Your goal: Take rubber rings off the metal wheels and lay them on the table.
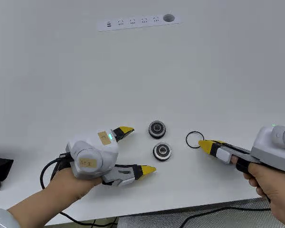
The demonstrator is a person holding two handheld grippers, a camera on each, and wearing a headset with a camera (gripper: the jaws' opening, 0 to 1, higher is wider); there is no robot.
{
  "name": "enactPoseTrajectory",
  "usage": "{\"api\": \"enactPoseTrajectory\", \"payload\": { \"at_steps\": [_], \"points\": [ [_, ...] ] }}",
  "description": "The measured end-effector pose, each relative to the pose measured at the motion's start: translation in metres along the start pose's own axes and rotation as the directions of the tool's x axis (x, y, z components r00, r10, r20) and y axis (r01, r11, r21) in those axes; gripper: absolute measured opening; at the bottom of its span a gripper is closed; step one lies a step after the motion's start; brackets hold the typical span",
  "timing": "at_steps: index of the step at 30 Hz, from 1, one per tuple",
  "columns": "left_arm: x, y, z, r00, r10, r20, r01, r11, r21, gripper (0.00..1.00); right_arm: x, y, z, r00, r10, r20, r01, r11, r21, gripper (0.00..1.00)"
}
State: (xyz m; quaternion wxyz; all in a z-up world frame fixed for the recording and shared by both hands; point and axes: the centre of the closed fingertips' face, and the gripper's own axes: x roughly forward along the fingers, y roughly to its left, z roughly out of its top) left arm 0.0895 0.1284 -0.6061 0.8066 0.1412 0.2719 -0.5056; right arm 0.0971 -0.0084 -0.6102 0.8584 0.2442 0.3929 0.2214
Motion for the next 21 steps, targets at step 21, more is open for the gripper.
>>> {"api": "enactPoseTrajectory", "payload": {
  "at_steps": [21],
  "points": [
    [0.001,-0.004,0.009,0.9998,-0.013,0.012,0.013,1.000,0.006,0.59,0.006,0.024,-0.008,0.9983,0.050,-0.032,-0.054,0.987,-0.153,0.17]
  ]
}}
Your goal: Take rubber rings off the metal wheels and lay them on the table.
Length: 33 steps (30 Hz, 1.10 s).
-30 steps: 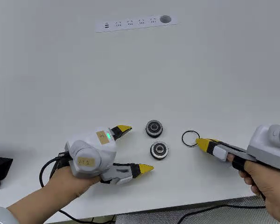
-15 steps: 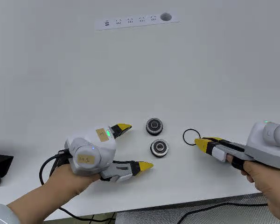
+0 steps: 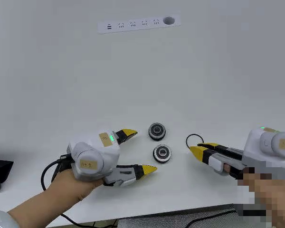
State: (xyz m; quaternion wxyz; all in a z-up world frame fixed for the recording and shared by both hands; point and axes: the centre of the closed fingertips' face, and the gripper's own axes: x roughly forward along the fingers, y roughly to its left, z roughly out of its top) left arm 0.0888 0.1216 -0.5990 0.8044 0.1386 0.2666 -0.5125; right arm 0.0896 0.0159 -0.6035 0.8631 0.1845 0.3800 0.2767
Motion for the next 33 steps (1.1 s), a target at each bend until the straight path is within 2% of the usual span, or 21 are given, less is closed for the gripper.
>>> {"api": "enactPoseTrajectory", "payload": {
  "at_steps": [18,28,33],
  "points": [
    [0.009,-0.010,0.014,0.9992,-0.039,0.008,0.039,0.999,0.023,0.39,0.014,0.022,-0.013,0.9980,0.056,-0.029,-0.056,0.998,0.030,0.17],
    [0.013,-0.014,0.014,0.9980,-0.063,0.000,0.063,0.997,0.036,0.26,0.017,0.026,-0.015,0.9971,0.070,-0.031,-0.068,0.997,0.044,0.17],
    [0.018,-0.017,0.015,0.9977,-0.067,-0.012,0.068,0.997,0.049,0.25,0.017,0.027,-0.016,0.9969,0.072,-0.032,-0.071,0.996,0.055,0.17]
  ]
}}
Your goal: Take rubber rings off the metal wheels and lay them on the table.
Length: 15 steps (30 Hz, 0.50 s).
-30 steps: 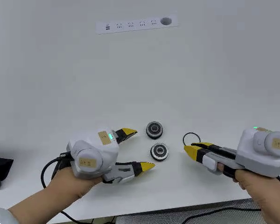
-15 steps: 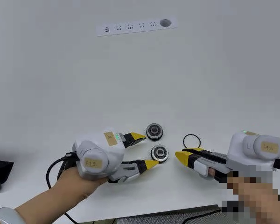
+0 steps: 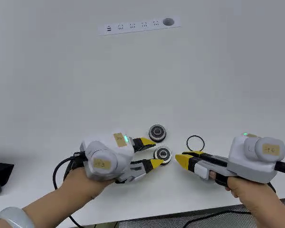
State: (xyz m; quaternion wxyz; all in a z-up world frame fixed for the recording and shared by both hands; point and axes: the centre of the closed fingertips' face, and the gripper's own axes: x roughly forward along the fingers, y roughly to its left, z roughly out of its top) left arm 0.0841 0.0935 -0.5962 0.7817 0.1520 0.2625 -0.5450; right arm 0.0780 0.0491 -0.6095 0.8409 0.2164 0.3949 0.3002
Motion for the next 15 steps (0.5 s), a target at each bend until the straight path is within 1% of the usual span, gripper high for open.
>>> {"api": "enactPoseTrajectory", "payload": {
  "at_steps": [2,9,15],
  "points": [
    [0.002,0.000,0.000,1.0000,-0.002,-0.007,0.003,1.000,0.006,0.22,0.000,0.000,-0.001,1.0000,0.000,-0.001,0.000,1.000,0.002,0.17],
    [0.008,-0.002,0.002,0.9997,-0.013,-0.023,0.014,0.999,0.030,0.19,0.001,-0.001,-0.002,1.0000,0.001,-0.002,-0.001,1.000,0.009,0.17],
    [0.012,-0.005,0.001,0.9990,-0.022,-0.039,0.024,0.998,0.049,0.18,0.002,0.000,-0.002,1.0000,0.004,0.000,-0.004,1.000,0.013,0.17]
  ]
}}
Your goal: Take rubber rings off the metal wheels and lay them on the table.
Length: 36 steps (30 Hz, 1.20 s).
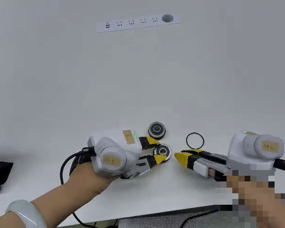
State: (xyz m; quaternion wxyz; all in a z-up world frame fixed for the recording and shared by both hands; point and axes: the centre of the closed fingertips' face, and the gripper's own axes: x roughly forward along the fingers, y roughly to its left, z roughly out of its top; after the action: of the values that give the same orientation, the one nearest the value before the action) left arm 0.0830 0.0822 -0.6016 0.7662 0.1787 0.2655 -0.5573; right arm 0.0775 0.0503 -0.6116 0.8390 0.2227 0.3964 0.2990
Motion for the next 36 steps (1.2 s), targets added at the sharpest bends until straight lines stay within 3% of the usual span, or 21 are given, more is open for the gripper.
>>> {"api": "enactPoseTrajectory", "payload": {
  "at_steps": [12,13,14,17,30,36],
  "points": [
    [0.001,-0.003,0.001,0.9997,-0.016,-0.017,0.017,0.999,0.028,0.15,0.002,0.004,-0.001,0.9998,0.020,0.007,-0.021,0.999,0.038,0.17],
    [0.000,-0.004,-0.003,0.9992,-0.019,-0.034,0.019,1.000,0.021,0.14,0.003,0.005,-0.001,0.9996,0.025,0.009,-0.025,0.999,0.048,0.17],
    [0.001,-0.003,0.001,0.9997,-0.016,-0.017,0.016,0.999,0.033,0.14,0.003,0.005,-0.001,0.9995,0.030,0.010,-0.030,0.998,0.057,0.17],
    [0.000,-0.003,0.000,0.9997,-0.016,-0.019,0.017,1.000,0.024,0.14,0.003,0.007,-0.001,0.9990,0.040,0.020,-0.042,0.995,0.088,0.17],
    [0.000,-0.002,0.000,0.9998,-0.012,-0.017,0.012,1.000,0.021,0.13,0.009,0.009,-0.005,0.9964,0.080,0.027,-0.084,0.974,0.211,0.17],
    [0.001,-0.002,0.000,0.9998,-0.009,-0.017,0.010,1.000,0.019,0.13,0.012,0.013,-0.007,0.9942,0.106,0.019,-0.107,0.957,0.269,0.16]
  ]
}}
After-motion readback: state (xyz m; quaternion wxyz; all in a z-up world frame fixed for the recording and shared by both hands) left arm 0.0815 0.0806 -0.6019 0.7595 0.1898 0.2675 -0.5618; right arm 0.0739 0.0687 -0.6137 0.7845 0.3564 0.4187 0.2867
